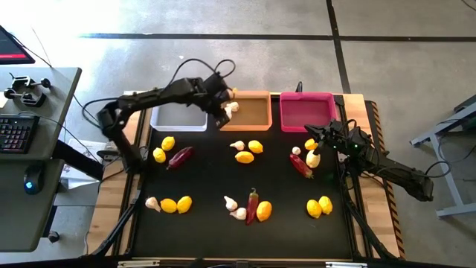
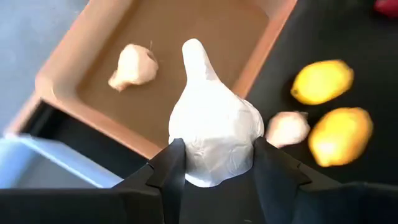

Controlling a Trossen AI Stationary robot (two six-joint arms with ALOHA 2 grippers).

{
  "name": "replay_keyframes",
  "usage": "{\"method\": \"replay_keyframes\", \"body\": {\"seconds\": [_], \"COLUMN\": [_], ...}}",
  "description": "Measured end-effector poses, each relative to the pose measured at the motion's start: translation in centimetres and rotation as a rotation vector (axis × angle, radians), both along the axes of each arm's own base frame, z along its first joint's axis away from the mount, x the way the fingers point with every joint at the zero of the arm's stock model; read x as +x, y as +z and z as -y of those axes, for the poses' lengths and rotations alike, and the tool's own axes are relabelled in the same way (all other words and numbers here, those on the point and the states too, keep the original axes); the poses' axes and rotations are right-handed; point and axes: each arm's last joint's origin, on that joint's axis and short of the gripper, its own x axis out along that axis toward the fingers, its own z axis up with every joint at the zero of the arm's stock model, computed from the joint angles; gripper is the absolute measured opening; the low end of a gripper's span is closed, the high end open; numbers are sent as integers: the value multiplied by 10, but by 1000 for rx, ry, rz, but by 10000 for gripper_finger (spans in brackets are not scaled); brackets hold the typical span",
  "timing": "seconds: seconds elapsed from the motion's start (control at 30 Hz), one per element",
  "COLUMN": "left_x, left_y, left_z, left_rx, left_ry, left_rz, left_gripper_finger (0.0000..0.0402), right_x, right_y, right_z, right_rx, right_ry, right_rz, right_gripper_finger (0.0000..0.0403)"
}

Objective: Sort produce into baskets
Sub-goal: Put the white garlic into the orange bin

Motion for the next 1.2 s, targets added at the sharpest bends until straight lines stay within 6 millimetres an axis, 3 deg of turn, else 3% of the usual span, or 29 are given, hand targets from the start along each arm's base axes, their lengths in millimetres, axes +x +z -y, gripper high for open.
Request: {"method": "replay_keyframes", "body": {"seconds": [0.3,0.5,1.03,1.2], "left_x": [37,36,39,41], "left_y": [-31,-49,-57,-61], "left_z": [-25,-37,-45,-44], "left_rx": [38,81,38,17], "left_ry": [-234,-280,-300,-316], "left_rz": [-213,-336,-276,-265], "left_gripper_finger": [141,141,141,160], "right_x": [0,0,0,0], "right_y": [0,0,0,0], "right_z": [0,0,0,0], "right_rx": [0,0,0,0], "right_ry": [0,-1,0,0], "right_rz": [0,-1,0,0], "right_gripper_finger": [0,0,0,0]}}
